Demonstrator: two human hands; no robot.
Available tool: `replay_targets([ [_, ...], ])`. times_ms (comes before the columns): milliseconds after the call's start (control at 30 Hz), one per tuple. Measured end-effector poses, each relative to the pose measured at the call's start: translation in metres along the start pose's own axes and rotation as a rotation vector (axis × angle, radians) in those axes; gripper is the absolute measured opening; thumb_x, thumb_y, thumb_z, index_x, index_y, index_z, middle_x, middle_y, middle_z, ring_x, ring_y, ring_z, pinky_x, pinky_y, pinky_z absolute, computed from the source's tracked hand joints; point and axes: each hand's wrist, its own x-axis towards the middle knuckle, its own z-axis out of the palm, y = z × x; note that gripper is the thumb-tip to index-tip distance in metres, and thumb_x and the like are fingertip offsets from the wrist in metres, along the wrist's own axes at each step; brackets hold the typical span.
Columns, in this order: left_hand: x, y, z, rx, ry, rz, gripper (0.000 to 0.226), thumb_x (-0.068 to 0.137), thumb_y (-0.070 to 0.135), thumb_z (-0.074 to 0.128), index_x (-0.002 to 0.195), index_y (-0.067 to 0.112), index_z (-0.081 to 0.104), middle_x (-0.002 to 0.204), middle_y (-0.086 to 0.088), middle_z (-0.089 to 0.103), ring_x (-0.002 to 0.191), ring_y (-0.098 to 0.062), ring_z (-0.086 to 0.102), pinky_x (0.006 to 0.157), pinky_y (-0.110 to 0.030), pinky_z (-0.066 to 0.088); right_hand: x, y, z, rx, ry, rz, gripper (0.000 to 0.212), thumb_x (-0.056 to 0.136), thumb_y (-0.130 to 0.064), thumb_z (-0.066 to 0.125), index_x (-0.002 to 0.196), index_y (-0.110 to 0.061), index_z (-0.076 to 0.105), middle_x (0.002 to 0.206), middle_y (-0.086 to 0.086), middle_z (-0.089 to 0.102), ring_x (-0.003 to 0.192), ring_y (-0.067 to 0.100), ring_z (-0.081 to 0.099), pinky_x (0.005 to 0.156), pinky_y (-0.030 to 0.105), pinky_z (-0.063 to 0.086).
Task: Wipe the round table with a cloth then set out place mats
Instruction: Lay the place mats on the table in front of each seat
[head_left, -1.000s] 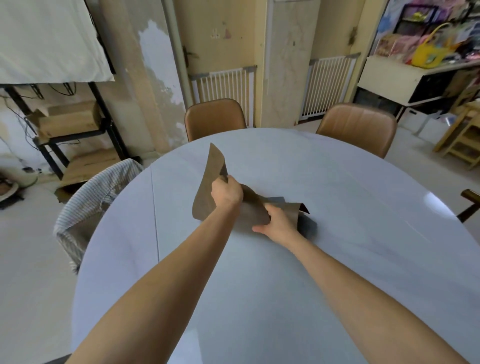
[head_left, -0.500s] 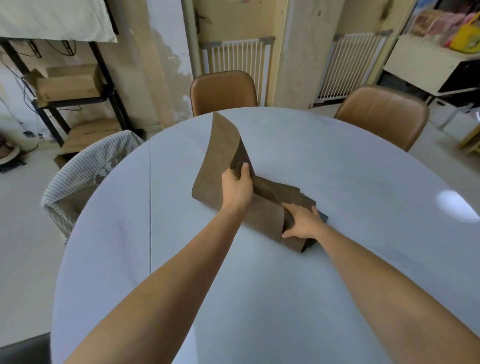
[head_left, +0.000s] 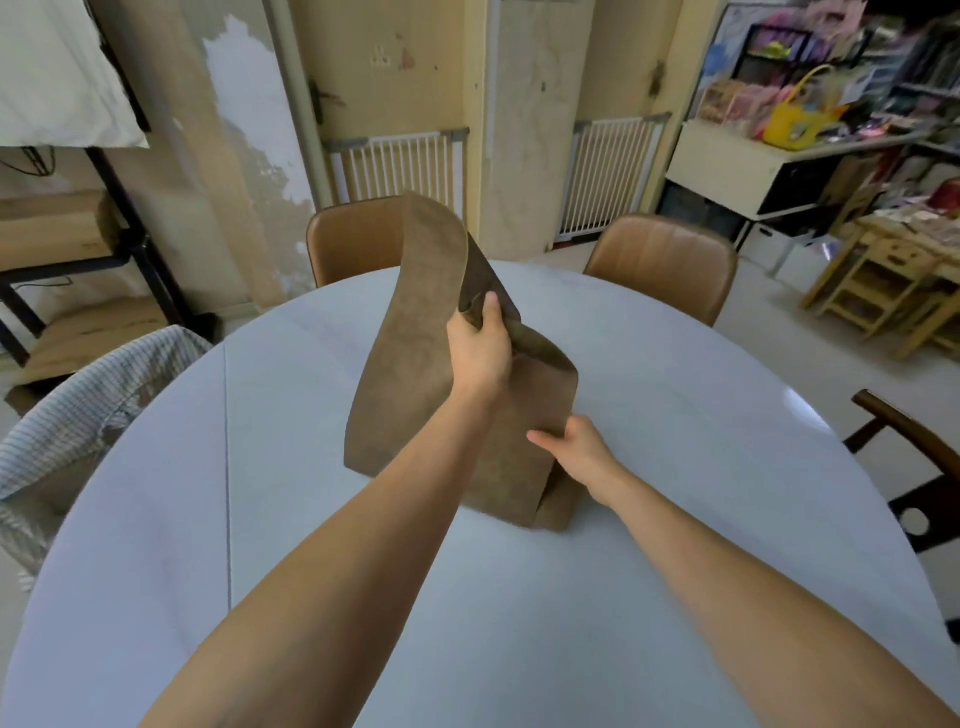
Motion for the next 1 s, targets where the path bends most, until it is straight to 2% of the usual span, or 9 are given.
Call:
replay_targets([
  [100, -0.005, 0.012, 0.012, -0.065, -0.012, 0.0, 0.02, 0.099, 0.022, 0.048, 0.082, 0.022, 0.057, 0.09, -0.005, 0.065, 0.097, -0.026, 0.065, 0.092, -0.049, 0.052, -0.004, -0.013, -0.015, 0.17, 0.185, 0.022, 0.004, 0.092, -0.013, 0.064, 0.089, -0.014, 0.068, 0.084, 0.001, 0.071, 0.077, 0.017, 0.066, 0.062, 0.02, 0.05],
  [233, -0.008, 0.033, 0.02, -0.134, -0.035, 0.0, 0.01, 0.098, 0.022, 0.051, 0.092, 0.018, 0.057, 0.097, -0.005, 0.065, 0.099, -0.022, 0.064, 0.088, -0.039, 0.055, -0.014, -0.036, -0.034, 0.21, 0.327, -0.056, 0.007, 0.091, -0.016, 0.066, 0.098, -0.017, 0.068, 0.096, -0.003, 0.07, 0.09, 0.012, 0.065, 0.082, 0.028, 0.052],
  [367, -0.018, 0.054, 0.019, -0.208, -0.03, -0.018, 0.022, 0.09, 0.024, 0.061, 0.107, 0.011, 0.057, 0.104, -0.007, 0.067, 0.101, -0.023, 0.064, 0.092, -0.042, 0.053, -0.024, -0.066, -0.053, 0.059, 0.712, -0.218, 0.008, 0.092, -0.016, 0.063, 0.098, -0.01, 0.064, 0.094, -0.004, 0.065, 0.086, 0.011, 0.06, 0.083, 0.03, 0.049],
  [500, -0.04, 0.076, -0.002, -0.346, -0.08, -0.034, 0.012, 0.093, 0.006, 0.056, 0.091, 0.017, 0.052, 0.096, -0.007, 0.062, 0.095, -0.024, 0.064, 0.086, -0.04, 0.056, -0.045, -0.091, -0.061, -0.137, 0.89, -0.345, 0.007, 0.095, -0.015, 0.056, 0.095, -0.013, 0.063, 0.093, 0.001, 0.069, 0.085, 0.019, 0.061, 0.07, 0.027, 0.041],
  [600, -0.044, 0.068, -0.034, -0.332, -0.013, -0.081, 0.016, 0.091, 0.0, 0.053, 0.097, 0.015, 0.053, 0.096, -0.006, 0.061, 0.091, -0.023, 0.064, 0.07, -0.034, 0.059, -0.068, -0.088, -0.058, -0.316, 0.824, -0.384, 0.033, 0.09, -0.001, 0.052, 0.113, -0.019, 0.069, 0.102, 0.004, 0.073, 0.095, 0.026, 0.064, 0.078, 0.031, 0.047],
  [733, -0.066, 0.006, -0.105, -0.106, 0.126, -0.303, 0.029, 0.082, 0.0, 0.06, 0.109, 0.007, 0.06, 0.1, -0.012, 0.066, 0.081, -0.023, 0.066, 0.045, -0.024, 0.052, -0.124, -0.047, -0.025, -0.87, 0.542, -0.279, 0.055, 0.094, 0.0, 0.045, 0.14, -0.031, 0.05, 0.112, 0.014, 0.069, 0.094, 0.034, 0.063, 0.08, 0.039, 0.049],
  [833, -0.097, -0.038, -0.159, 0.062, 0.154, -0.425, 0.031, 0.077, -0.002, 0.067, 0.107, 0.003, 0.06, 0.107, -0.019, 0.066, 0.081, -0.027, 0.066, 0.04, -0.025, 0.052, -0.165, -0.008, 0.007, -1.181, 0.268, -0.221, 0.062, 0.094, 0.003, 0.041, 0.146, -0.032, 0.04, 0.147, 0.004, 0.047, 0.127, 0.025, 0.052, 0.09, 0.036, 0.047],
  [900, -0.119, -0.059, -0.19, 0.155, 0.127, -0.49, 0.038, 0.075, -0.003, 0.068, 0.11, 0.001, 0.055, 0.106, -0.017, 0.064, 0.086, -0.029, 0.066, 0.042, -0.027, 0.051, -0.193, 0.017, 0.027, -1.336, 0.14, -0.221, 0.063, 0.092, 0.004, 0.041, 0.147, -0.027, 0.038, 0.144, 0.002, 0.049, 0.131, 0.021, 0.047, 0.092, 0.034, 0.044],
  [1000, -0.146, -0.084, -0.229, 0.331, 0.036, -0.509, 0.053, 0.068, 0.002, 0.07, 0.116, 0.005, 0.049, 0.11, -0.013, 0.061, 0.088, -0.027, 0.065, 0.05, -0.03, 0.054, -0.23, 0.045, 0.059, -1.542, 0.041, -0.262, 0.061, 0.089, 0.001, 0.042, 0.146, -0.02, 0.035, 0.125, 0.001, 0.061, 0.114, 0.023, 0.057, 0.09, 0.035, 0.036],
])
